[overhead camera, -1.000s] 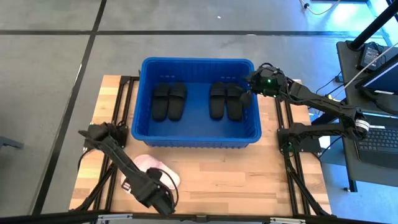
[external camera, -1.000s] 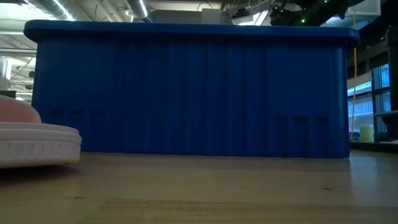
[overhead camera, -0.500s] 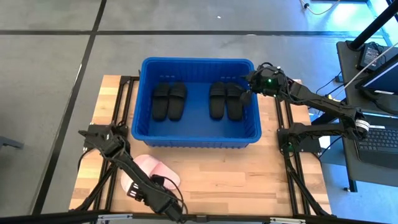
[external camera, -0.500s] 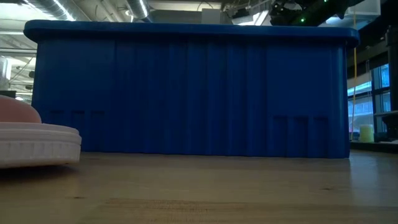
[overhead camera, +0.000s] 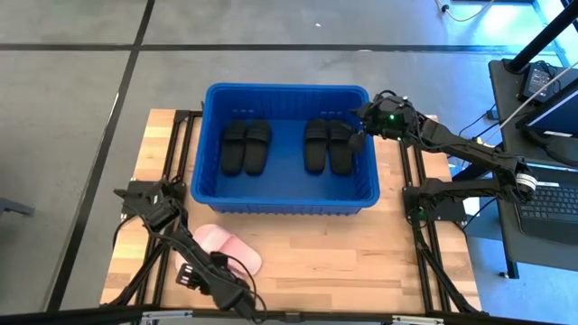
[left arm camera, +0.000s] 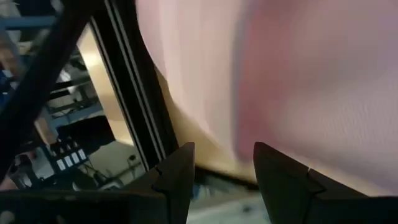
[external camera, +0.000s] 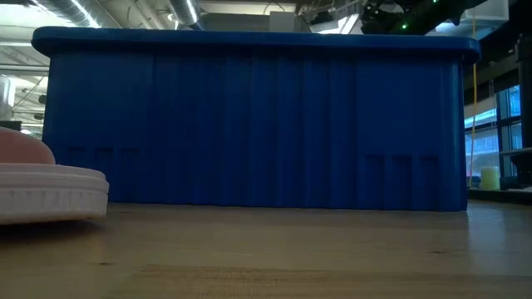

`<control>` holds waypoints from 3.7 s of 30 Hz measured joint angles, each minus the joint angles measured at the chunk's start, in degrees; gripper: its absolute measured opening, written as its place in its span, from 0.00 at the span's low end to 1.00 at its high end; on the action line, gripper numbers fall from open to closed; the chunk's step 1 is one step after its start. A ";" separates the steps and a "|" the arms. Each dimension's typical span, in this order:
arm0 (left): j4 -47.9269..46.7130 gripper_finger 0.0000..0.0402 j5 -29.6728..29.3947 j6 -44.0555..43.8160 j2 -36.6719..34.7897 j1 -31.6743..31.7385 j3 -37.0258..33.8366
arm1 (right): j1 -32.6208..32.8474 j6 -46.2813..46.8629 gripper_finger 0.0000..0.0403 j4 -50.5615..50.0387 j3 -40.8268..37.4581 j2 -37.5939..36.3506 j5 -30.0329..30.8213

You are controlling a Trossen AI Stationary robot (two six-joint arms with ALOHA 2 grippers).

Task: Pick and place slides into bin
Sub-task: Put the pink slide into the organizer bin

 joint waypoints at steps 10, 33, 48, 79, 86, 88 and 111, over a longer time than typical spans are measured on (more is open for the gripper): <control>-0.02 0.39 -0.48 9.07 -0.13 1.94 -8.32 | -0.02 0.28 0.62 -0.13 0.00 0.00 0.00; 1.18 0.38 -3.39 9.66 -0.18 3.26 -9.09 | -0.01 1.50 0.62 -0.37 0.00 0.00 0.00; 1.40 0.02 -1.36 17.19 -1.42 3.72 -2.85 | -0.02 1.49 0.62 -0.39 0.00 0.00 0.01; -0.05 0.01 -55.29 66.41 -30.12 25.26 20.73 | -0.02 1.68 0.62 0.02 0.02 0.00 0.02; 0.22 0.01 -62.59 92.26 -28.93 36.78 19.58 | -0.02 1.77 0.62 -0.03 0.02 0.00 0.11; -0.02 0.01 -65.48 97.63 -28.88 39.31 17.65 | -0.02 1.79 0.62 -0.04 0.02 0.00 0.11; 12.83 0.01 -78.37 102.60 -41.75 53.55 -24.39 | -0.04 1.86 0.62 2.13 0.02 0.00 3.82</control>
